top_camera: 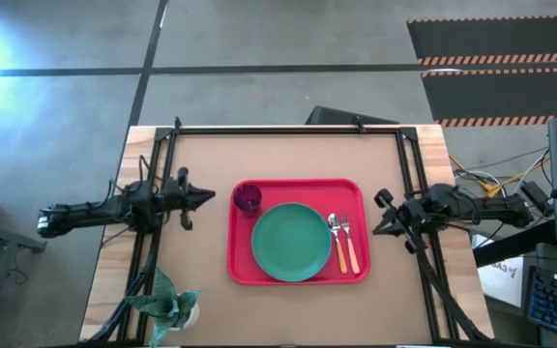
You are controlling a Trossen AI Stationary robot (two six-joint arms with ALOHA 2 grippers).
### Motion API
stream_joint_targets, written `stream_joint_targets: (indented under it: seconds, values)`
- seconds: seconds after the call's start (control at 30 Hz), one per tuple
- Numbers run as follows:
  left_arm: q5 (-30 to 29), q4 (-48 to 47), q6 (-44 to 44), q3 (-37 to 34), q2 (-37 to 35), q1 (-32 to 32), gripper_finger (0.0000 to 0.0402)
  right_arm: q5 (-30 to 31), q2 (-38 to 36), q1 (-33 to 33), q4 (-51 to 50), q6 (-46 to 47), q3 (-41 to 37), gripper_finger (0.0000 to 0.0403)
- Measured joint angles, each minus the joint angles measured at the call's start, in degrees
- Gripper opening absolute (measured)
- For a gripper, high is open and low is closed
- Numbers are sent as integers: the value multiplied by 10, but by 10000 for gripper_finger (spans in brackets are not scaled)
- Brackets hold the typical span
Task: Pick and place plate/cup/fork/spoon on tray
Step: Return to Home Position
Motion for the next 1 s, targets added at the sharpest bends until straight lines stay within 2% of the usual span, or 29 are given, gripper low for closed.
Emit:
stream_joint_targets:
  seconds: [0.17,0.33,0.4,0.53,0.6,0.7,1.0]
  values:
    - [-3,-2,0,0,3,0,0,19,0,0,-15,-72,0,9]
    - [-12,-15,1,-1,4,0,0,52,12,0,-33,-99,1,9]
    - [-19,-14,3,-1,11,0,0,97,18,0,-39,-129,2,9]
    - [-26,-14,4,-1,30,0,0,242,26,0,-55,-139,1,9]
    - [-26,-15,4,-1,41,0,0,280,27,0,-57,-144,1,9]
    - [-27,-15,2,-1,54,0,0,270,25,0,-61,-171,1,9]
    - [-33,-7,20,-1,62,1,0,245,37,0,-69,-172,3,9]
